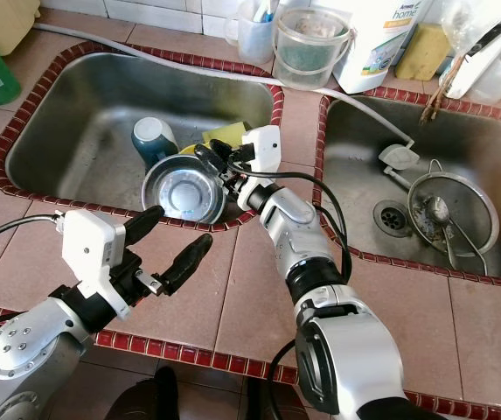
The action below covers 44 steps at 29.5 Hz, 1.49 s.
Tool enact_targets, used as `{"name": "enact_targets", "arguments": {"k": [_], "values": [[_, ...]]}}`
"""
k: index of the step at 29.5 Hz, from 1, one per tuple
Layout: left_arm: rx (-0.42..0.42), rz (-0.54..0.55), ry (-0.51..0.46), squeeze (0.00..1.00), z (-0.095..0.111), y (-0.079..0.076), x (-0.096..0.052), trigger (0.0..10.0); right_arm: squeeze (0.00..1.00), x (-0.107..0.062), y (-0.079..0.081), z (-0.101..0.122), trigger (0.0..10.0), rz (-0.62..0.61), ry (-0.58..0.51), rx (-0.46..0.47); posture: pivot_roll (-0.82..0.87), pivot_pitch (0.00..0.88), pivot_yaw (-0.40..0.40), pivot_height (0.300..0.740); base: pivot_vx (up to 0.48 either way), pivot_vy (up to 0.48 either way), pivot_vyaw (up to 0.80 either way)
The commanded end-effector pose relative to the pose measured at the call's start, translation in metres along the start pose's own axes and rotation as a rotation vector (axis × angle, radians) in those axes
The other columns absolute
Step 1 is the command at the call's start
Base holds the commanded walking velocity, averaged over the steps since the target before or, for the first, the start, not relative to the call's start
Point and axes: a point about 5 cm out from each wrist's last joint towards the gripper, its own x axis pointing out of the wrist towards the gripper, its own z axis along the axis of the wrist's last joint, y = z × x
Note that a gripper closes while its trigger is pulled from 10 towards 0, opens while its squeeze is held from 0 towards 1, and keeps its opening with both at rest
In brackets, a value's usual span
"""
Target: Kitchen organization
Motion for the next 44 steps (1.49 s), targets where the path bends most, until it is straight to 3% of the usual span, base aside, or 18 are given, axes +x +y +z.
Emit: {"name": "enact_targets", "arguments": {"k": [1,14,22,23,36,44], "values": [[-0.001,-0.002,-0.003,0.00,0.002,-0.003,-0.003,10.0,1.00,-0.004,-0.003,-0.005,10.0,-0.007,0.018,0.014,-0.05,0.337,-0.063,0.740,0.000,0.000,0.00],[0.006,0.023,-0.029,0.00,0.004,0.004,0.002,10.0,1.00,-0.009,-0.015,0.036,10.0,-0.051,-0.193,-0.062,-0.04,0.295,-0.071,0.740,0.000,0.000,0.00],[0.018,0.043,-0.051,0.00,0.005,0.009,0.008,10.0,1.00,-0.015,-0.015,0.056,10.0,-0.071,-0.313,-0.089,-0.05,0.264,-0.071,0.740,0.000,0.000,0.00],[0.021,0.052,-0.056,0.00,0.005,0.011,0.009,10.0,0.00,-0.016,-0.014,0.056,10.0,-0.074,-0.323,-0.094,-0.05,0.251,-0.071,0.740,0.000,0.000,0.00],[0.083,0.163,-0.139,0.00,0.006,0.030,0.027,10.0,0.00,-0.043,0.007,0.046,10.0,-0.167,-0.374,-0.190,-0.09,0.142,-0.072,0.740,0.000,0.000,0.00],[0.090,0.277,-0.143,0.00,-0.007,0.051,0.035,10.0,0.00,-0.063,-0.004,0.027,10.0,-0.319,-0.322,-0.228,-0.11,0.087,-0.068,0.740,0.000,0.000,0.00]]}}
